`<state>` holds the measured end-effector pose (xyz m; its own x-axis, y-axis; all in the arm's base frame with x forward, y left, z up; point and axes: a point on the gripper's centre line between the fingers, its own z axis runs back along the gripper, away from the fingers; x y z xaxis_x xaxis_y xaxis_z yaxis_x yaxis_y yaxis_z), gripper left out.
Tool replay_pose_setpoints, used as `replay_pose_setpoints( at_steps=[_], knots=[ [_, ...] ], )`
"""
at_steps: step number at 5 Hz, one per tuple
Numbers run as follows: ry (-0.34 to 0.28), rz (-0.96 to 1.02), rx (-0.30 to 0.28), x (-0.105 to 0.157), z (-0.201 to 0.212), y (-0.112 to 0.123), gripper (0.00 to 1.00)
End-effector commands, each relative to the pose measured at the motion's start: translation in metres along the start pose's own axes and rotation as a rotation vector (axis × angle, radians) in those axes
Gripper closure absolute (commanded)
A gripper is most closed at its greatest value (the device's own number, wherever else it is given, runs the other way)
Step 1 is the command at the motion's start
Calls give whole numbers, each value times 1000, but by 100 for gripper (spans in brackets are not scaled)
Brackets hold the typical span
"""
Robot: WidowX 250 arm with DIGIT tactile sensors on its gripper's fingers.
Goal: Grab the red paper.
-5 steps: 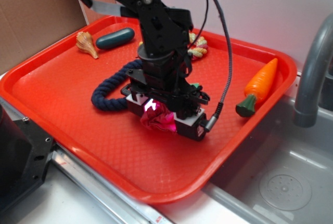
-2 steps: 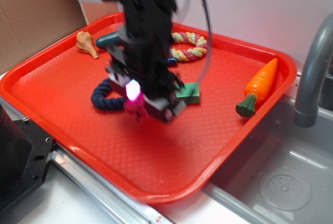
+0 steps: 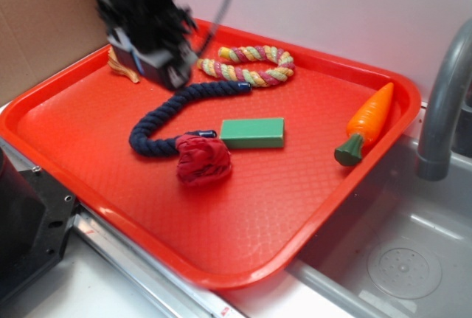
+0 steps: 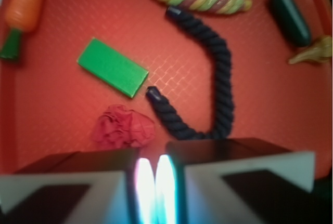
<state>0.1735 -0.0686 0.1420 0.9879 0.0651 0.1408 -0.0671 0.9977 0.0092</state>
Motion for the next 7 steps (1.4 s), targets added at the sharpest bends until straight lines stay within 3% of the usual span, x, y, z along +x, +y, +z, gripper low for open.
replay_pose_setpoints(
  at_steps=[1, 2, 3, 4, 5, 6, 7],
  knots=[
    [-51, -90, -125, -14, 1, 2, 0],
    [-19, -333, -181, -9, -29, -6, 0],
    [78, -582, -183, -14, -51, -18, 0],
    [135, -632, -212, -23, -72, -21, 0],
    [142, -627, -200, -27, -82, -23, 0],
    [132, -621, -145, -30, -98, -28, 0],
    [169, -594, -66, -32, -115, -24, 0]
  ],
)
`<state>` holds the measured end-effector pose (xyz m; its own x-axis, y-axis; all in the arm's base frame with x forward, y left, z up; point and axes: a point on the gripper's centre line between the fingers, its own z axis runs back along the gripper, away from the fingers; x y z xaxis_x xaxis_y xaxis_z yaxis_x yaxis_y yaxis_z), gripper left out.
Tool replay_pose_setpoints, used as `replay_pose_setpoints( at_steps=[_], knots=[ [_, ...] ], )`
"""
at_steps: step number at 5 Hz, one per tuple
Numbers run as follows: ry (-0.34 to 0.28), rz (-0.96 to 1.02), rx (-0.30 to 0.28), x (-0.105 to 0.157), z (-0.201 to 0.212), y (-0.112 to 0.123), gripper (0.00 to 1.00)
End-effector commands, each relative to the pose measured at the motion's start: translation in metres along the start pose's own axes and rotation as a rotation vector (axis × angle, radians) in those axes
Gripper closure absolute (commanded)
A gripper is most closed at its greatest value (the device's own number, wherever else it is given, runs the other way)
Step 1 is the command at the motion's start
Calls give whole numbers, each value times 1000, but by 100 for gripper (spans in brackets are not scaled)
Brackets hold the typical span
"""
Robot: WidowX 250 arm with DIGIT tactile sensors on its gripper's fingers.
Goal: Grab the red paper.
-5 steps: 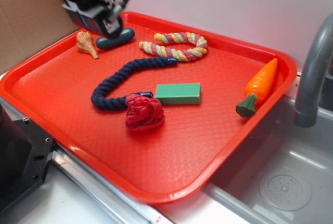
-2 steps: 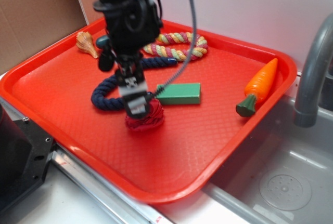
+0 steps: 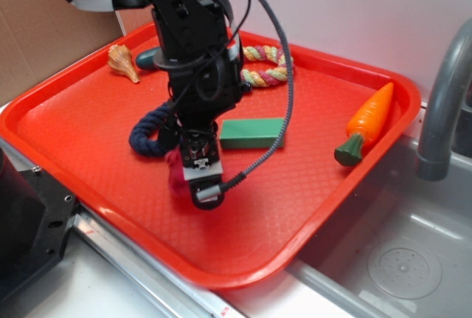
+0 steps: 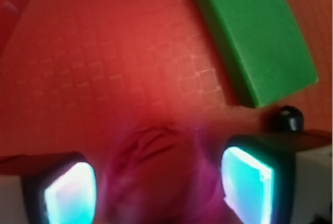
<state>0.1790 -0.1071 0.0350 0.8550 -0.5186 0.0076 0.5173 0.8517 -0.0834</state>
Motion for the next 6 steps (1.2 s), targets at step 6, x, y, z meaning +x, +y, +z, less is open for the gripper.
replay_pose_setpoints(
  at_steps=[6],
  knots=[
    [-46, 420, 166, -45, 88, 30, 100]
  ],
)
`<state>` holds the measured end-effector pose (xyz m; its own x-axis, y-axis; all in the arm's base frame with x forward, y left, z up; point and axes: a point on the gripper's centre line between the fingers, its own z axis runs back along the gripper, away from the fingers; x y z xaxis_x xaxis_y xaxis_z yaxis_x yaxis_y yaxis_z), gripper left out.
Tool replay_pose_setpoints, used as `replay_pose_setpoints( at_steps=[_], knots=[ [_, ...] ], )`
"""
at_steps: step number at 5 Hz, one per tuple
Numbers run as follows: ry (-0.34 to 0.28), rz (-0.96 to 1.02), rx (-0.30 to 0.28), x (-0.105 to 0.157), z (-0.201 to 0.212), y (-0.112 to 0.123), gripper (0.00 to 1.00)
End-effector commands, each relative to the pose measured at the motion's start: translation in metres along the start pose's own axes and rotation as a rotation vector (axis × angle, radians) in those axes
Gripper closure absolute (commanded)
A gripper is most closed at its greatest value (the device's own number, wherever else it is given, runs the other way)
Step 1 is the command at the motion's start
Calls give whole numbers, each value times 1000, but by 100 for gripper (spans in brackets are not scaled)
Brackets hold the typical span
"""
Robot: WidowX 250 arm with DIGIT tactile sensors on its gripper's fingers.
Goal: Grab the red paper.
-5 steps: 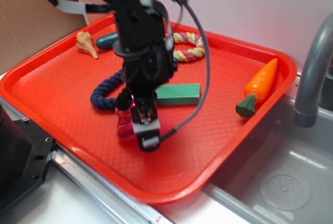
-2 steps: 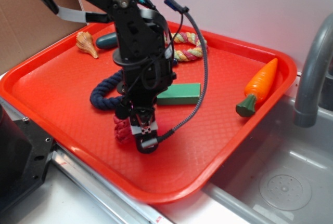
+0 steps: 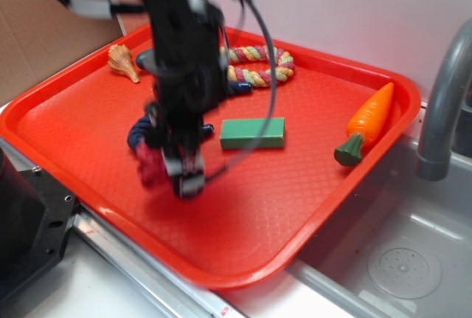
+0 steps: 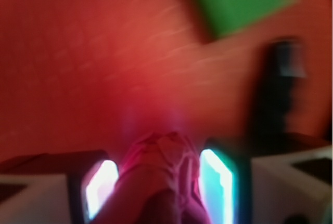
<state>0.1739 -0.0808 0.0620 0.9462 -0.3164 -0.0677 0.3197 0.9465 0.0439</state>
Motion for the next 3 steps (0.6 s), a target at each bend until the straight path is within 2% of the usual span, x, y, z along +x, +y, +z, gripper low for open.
replay_pose_setpoints(
  at_steps=[1, 2, 3],
  knots=[
    [-112, 448, 40, -47, 102, 60, 100],
    [-138, 663, 83, -71, 146, 86, 100],
    [-153, 684, 94, -73, 150, 88, 100]
  ],
)
